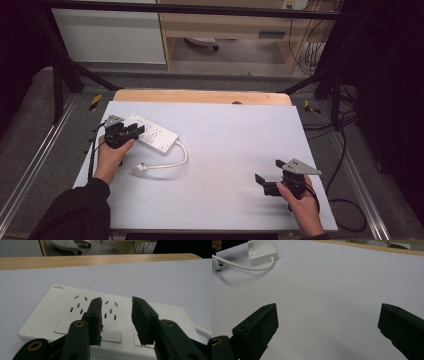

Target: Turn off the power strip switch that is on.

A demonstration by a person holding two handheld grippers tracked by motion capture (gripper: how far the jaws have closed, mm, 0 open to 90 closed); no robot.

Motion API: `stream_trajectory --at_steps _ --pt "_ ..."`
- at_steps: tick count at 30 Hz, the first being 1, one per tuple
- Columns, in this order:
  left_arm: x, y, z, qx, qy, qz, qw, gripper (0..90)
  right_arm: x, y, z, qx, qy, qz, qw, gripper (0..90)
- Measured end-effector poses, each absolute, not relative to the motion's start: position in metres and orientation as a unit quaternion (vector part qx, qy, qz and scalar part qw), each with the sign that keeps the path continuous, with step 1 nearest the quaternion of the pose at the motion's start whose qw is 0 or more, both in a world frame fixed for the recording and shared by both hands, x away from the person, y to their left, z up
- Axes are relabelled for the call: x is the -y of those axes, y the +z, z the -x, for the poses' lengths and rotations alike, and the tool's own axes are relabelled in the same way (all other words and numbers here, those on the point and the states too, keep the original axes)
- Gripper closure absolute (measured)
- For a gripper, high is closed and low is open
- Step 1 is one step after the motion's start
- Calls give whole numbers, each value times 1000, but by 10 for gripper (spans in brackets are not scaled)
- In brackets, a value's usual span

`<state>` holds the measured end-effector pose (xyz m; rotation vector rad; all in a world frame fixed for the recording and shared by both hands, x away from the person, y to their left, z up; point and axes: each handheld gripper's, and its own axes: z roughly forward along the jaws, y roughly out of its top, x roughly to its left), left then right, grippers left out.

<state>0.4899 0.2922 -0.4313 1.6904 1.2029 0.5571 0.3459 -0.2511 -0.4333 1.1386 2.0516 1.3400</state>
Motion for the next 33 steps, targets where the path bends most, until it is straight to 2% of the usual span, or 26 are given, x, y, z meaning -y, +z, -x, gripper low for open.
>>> stream_trajectory --at_steps 10,11,14,33 --pt "-288 -424 -493 -480 235 -687 492 331 251 -433 -346 -741 484 -411 218 35" --pt "-287 -423 -493 -481 235 -687 492 292 251 -433 -346 -741 484 -411 218 34" --pt "-286 -422 -494 -493 225 -688 484 65 251 -433 -346 -741 484 -412 218 32" --pt "-289 -418 -493 -518 214 -677 477 73 251 -433 -346 -740 484 -411 219 33"
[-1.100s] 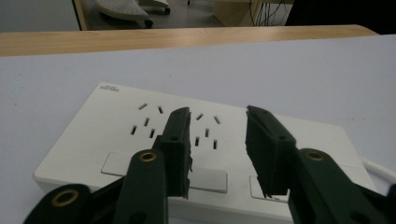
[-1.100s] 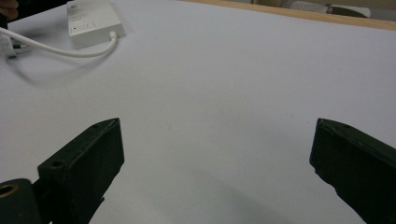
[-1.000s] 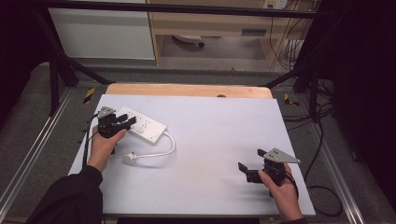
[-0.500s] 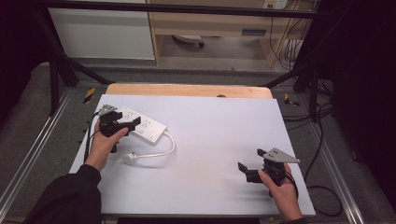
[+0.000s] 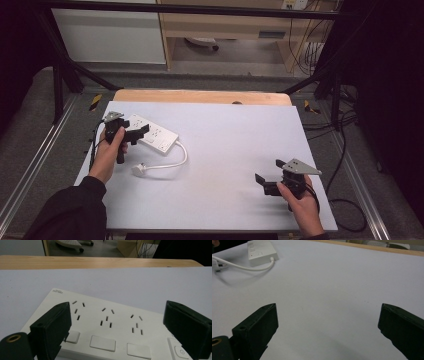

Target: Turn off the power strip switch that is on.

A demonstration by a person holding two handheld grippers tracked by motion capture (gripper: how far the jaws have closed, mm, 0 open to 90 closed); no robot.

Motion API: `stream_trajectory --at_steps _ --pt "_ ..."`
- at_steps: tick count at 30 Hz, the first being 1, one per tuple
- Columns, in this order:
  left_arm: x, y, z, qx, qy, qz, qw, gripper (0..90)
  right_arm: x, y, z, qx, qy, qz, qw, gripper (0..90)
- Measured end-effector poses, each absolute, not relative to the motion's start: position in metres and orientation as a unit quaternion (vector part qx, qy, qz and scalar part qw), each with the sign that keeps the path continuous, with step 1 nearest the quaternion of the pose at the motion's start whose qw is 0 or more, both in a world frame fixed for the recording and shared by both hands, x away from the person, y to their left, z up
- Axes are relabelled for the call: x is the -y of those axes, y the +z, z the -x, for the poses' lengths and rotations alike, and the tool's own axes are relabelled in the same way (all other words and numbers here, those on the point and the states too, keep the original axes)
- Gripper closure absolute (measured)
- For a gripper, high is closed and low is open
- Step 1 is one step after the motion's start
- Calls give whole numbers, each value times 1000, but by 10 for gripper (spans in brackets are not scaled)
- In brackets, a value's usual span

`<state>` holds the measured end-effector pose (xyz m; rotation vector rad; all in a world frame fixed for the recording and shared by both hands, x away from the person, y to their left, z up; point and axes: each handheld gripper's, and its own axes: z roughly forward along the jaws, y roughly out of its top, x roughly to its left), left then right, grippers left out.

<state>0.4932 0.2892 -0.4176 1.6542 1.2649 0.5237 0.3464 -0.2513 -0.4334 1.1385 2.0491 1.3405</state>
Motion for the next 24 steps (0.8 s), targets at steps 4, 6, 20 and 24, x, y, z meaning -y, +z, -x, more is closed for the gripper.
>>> stream_trajectory --at_steps 4,6,20,24 --pt "-294 -413 -491 -520 215 -672 481 64 251 -433 -346 -741 484 -411 219 32" --pt "-295 -411 -490 -521 215 -675 477 64 251 -433 -346 -741 484 -412 219 31" --pt "-296 -398 -482 -516 209 -671 489 64 251 -433 -346 -741 484 -411 219 31" --pt "-294 -395 -479 -507 214 -676 490 65 251 -433 -346 -741 485 -411 219 32"
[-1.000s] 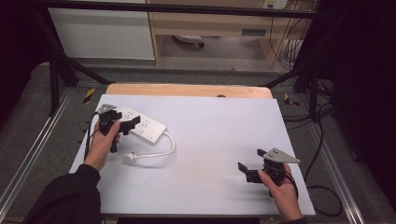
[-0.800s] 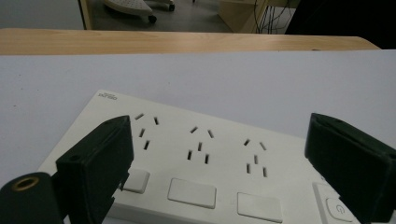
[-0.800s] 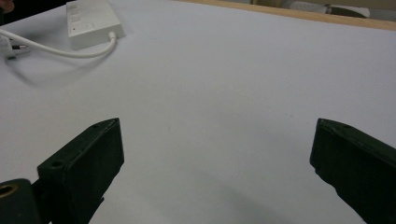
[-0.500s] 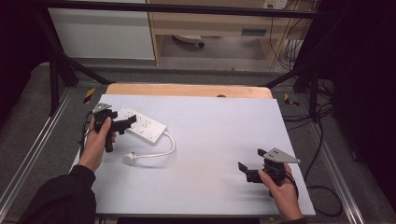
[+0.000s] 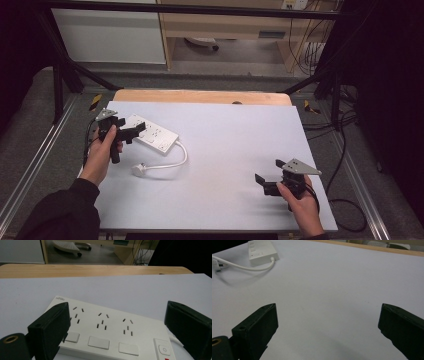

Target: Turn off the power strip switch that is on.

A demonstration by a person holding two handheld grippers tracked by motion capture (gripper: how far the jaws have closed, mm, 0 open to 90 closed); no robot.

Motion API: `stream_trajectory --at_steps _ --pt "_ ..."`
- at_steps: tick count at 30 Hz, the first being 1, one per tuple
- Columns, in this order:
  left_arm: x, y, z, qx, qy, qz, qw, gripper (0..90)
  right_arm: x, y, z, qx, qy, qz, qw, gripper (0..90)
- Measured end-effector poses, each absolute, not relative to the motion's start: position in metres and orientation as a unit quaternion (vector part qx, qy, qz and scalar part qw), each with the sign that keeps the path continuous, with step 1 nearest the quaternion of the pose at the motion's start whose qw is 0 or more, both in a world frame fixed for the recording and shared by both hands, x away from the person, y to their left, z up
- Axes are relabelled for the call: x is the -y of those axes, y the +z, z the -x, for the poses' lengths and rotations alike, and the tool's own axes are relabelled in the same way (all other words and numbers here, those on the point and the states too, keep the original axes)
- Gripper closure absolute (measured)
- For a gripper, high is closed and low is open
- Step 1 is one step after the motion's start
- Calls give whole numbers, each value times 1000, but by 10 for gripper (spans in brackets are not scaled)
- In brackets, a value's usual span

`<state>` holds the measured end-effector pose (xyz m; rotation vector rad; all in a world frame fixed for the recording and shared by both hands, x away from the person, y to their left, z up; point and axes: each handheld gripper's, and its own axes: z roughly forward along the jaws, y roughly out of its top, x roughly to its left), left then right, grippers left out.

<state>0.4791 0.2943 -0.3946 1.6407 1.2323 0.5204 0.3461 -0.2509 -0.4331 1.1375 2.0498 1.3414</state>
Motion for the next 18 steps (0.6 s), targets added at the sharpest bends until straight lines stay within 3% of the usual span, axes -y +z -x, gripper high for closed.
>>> stream_trajectory --at_steps 18 --pt "-298 -380 -451 -481 222 -686 498 66 250 -433 -346 -742 483 -410 218 32"
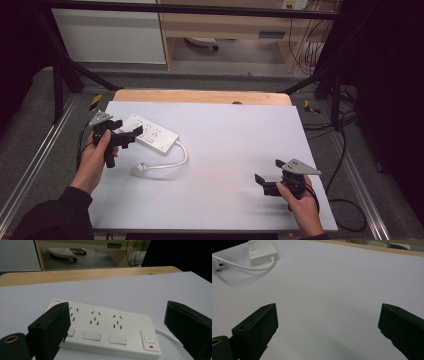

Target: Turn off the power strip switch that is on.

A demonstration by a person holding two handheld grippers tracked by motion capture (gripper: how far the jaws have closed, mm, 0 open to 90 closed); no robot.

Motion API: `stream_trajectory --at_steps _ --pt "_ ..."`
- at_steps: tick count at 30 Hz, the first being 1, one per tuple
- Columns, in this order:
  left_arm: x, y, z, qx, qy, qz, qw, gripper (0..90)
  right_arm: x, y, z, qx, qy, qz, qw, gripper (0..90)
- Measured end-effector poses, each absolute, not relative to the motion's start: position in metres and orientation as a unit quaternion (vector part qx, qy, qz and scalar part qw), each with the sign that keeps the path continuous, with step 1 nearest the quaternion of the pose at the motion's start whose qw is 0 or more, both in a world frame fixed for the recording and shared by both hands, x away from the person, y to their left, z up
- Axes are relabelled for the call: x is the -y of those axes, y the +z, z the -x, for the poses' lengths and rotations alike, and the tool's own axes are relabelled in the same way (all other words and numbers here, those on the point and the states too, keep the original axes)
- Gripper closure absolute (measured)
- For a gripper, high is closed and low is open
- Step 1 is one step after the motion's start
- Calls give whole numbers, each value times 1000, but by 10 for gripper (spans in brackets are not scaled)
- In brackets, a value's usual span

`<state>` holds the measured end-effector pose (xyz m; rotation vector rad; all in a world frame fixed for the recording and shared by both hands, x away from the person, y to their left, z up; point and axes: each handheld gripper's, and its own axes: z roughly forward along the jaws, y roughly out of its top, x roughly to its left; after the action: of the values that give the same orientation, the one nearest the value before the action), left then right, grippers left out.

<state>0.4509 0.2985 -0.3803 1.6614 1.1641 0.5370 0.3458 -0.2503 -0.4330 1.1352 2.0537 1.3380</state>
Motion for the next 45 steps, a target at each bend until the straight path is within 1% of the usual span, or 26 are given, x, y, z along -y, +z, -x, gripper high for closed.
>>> stream_trajectory --at_steps 6,18,20,33,45 --pt "-303 -376 -438 -468 232 -696 493 65 250 -433 -346 -742 482 -411 218 32" --pt "-312 -366 -407 -459 230 -693 506 64 249 -433 -346 -743 482 -410 219 32" --pt "-313 -366 -401 -461 242 -691 502 64 249 -433 -346 -742 482 -411 219 32" --pt "-327 -386 -361 -468 234 -681 512 66 249 -434 -346 -744 479 -412 219 32" --pt "-333 -403 -339 -471 228 -685 507 57 248 -434 -346 -743 478 -413 220 32"
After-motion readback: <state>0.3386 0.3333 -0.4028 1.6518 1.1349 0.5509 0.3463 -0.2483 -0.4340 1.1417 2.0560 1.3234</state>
